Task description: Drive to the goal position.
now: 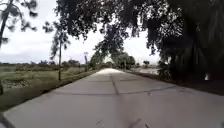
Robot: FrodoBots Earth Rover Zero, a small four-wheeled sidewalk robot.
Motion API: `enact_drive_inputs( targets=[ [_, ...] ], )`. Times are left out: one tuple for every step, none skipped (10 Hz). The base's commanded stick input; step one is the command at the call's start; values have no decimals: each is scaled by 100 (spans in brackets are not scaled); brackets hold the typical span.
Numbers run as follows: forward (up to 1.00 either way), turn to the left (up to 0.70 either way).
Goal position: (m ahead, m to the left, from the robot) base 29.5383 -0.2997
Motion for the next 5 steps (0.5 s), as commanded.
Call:
enact_drive_inputs(
  targets=[
    [85,0],
    [85,0],
    [85,0],
    [85,0],
    [85,0]
  ],
)
